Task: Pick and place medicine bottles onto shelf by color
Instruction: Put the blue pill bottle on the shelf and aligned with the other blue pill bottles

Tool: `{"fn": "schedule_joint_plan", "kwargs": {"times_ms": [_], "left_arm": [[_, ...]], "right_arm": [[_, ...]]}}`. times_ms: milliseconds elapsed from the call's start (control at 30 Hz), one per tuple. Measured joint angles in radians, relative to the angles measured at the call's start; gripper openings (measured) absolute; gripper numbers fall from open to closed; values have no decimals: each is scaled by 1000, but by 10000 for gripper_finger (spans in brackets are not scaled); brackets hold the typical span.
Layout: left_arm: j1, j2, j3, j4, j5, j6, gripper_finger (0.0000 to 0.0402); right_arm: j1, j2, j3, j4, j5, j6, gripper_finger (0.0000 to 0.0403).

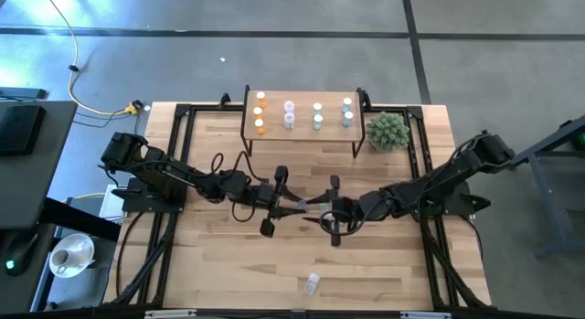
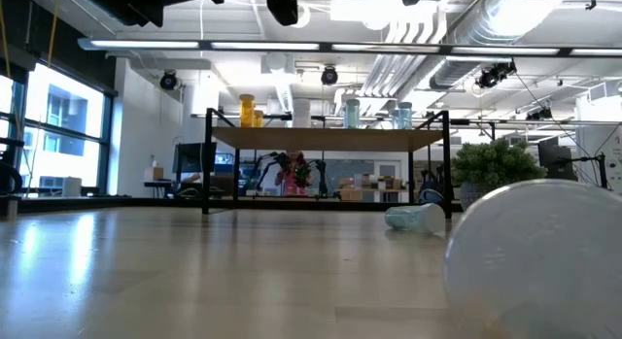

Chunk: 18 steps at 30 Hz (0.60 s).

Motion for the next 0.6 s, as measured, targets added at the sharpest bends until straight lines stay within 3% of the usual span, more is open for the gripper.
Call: {"fn": "schedule_joint_plan", "kwargs": {"times_ms": [333,600], "left_arm": [[-1,-1,1,6,1,0,90],[-1,-1,1,2,5,0,90]], "right_arm": [[-1,33,0,65,2,-6,173],[-1,33,0,65,3,-9,124]]}}
